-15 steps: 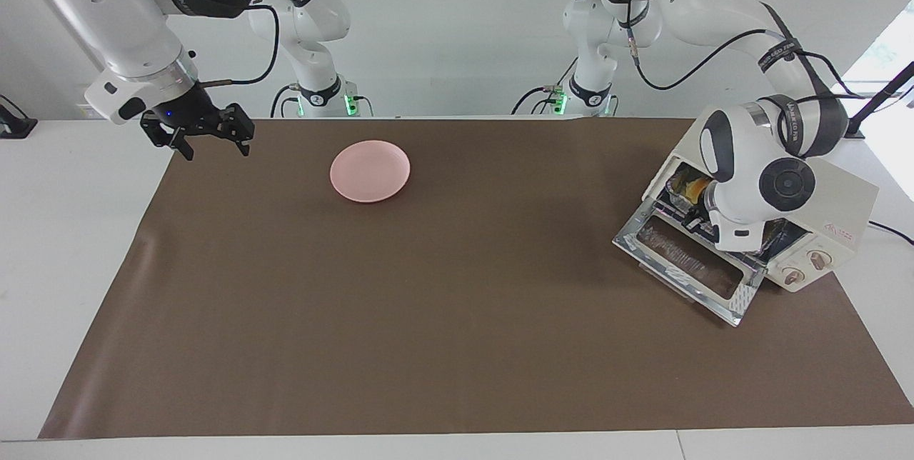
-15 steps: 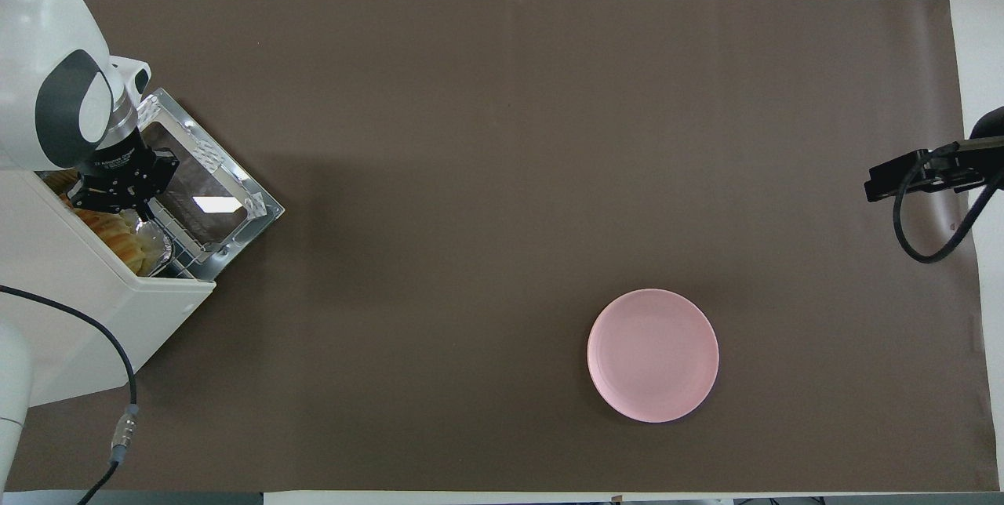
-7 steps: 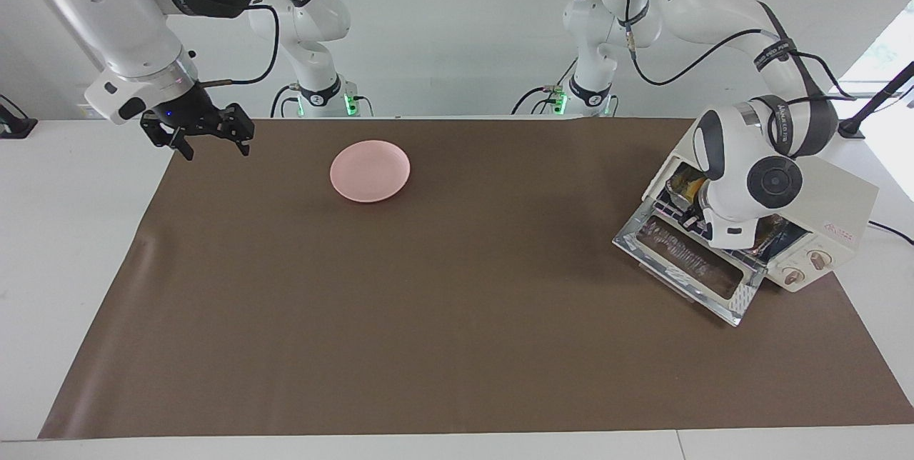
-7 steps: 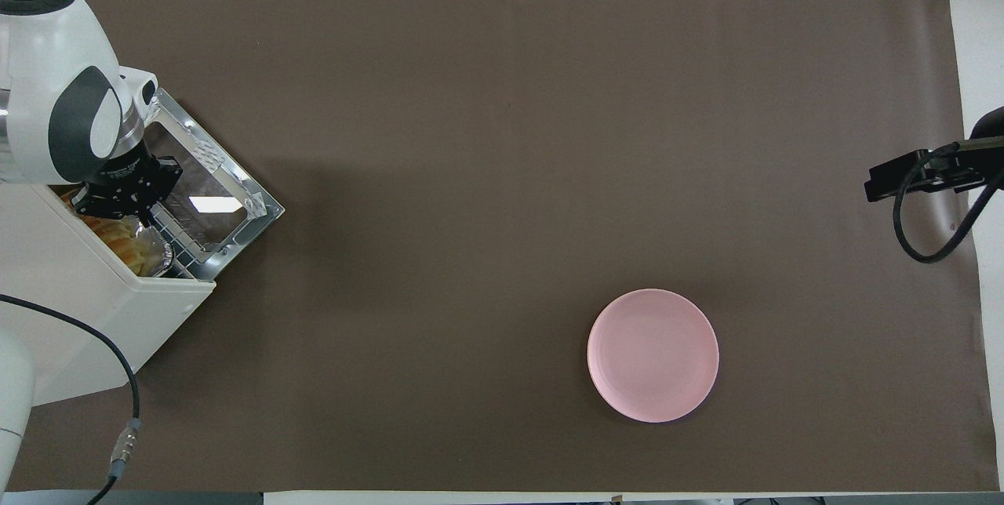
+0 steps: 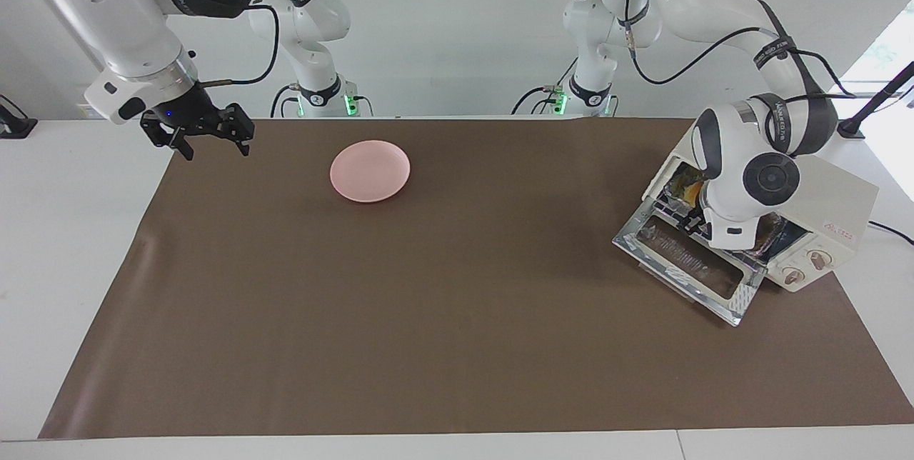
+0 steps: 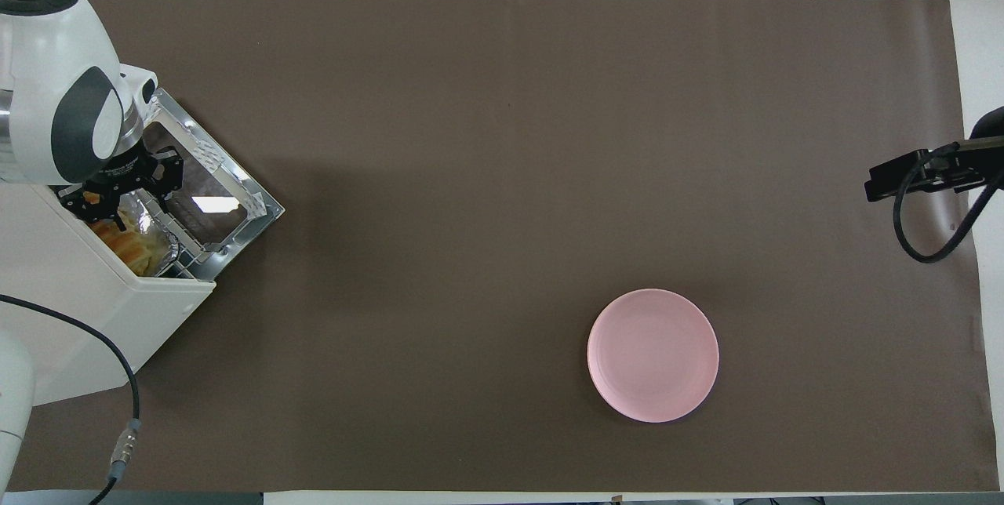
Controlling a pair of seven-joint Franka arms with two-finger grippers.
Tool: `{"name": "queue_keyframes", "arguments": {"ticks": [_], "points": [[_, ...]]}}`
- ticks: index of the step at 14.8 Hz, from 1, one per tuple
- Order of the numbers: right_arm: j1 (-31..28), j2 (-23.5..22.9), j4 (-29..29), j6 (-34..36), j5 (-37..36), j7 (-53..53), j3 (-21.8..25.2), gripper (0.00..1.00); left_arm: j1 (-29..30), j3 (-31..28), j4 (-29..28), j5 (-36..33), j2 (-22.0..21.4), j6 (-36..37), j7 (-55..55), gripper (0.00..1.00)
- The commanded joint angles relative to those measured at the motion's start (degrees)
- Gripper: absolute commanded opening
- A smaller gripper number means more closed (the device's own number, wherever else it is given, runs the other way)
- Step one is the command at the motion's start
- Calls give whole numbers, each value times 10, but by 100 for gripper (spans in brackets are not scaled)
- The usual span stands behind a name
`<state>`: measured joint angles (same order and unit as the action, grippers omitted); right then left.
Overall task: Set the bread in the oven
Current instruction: 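Open the left gripper and withdraw it from the oven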
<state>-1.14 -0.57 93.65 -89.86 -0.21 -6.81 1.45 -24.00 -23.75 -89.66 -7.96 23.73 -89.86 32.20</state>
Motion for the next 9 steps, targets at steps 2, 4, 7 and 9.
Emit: {"name": "queue_keyframes", "arguments": {"ticks": [2, 4, 7, 9], "points": [[-4, 7, 7, 2, -8, -8, 0, 100, -14, -4, 34, -14, -15, -6, -52, 100], [-4, 7, 7, 2, -8, -8, -1, 100, -13, -3, 63, -12, -22, -8, -84, 100], [-4, 7, 7, 2, -8, -8, 0, 100, -13, -5, 97, 5, -32, -17, -209, 100], [-4, 7, 7, 2, -8, -8, 0, 100, -7, -9, 94, 57, -68, -12, -222, 100]]}}
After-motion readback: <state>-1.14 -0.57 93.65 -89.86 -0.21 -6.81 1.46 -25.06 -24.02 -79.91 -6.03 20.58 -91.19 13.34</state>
